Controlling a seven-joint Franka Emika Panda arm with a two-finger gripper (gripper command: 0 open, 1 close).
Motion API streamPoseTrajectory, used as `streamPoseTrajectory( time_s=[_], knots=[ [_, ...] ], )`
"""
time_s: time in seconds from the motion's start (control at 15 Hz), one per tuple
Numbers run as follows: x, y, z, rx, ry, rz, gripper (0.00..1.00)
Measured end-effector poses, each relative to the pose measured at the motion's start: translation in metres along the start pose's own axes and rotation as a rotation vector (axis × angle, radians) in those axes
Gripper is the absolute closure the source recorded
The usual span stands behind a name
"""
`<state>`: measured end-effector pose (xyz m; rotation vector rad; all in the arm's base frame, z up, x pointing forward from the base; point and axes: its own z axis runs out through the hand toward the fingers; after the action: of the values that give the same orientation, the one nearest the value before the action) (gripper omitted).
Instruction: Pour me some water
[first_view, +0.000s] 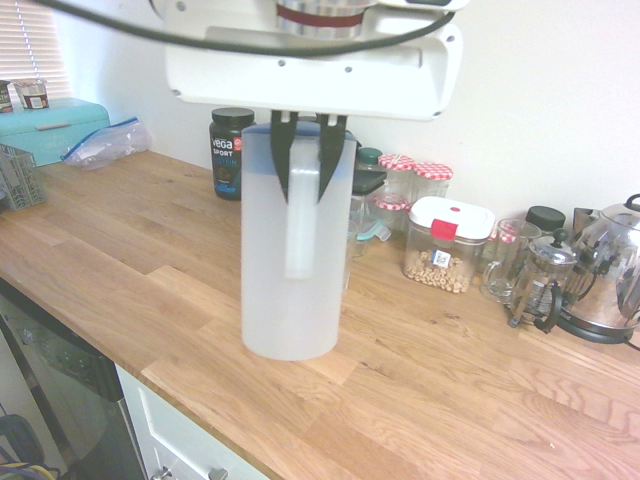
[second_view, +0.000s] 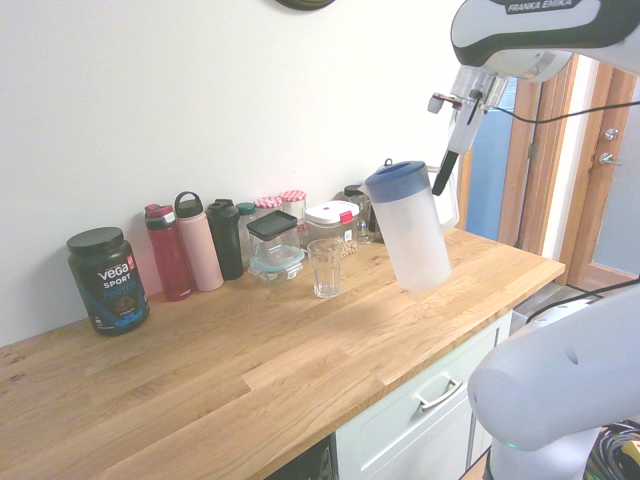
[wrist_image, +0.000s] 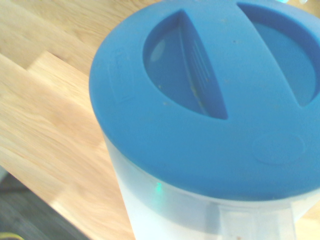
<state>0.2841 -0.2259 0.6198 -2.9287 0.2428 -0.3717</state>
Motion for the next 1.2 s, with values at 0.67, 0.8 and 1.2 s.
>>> streamPoseTrajectory(
  time_s=[0.67,0.8,1.2],
  knots=[
    [0.118,-0.038,0.053,-0.26,-0.098,-0.25,1.0],
    [0.138,-0.052,0.057,-0.352,-0.124,-0.286,1.0],
    [0.163,-0.104,0.09,-0.602,-0.202,-0.396,1.0]
  ],
)
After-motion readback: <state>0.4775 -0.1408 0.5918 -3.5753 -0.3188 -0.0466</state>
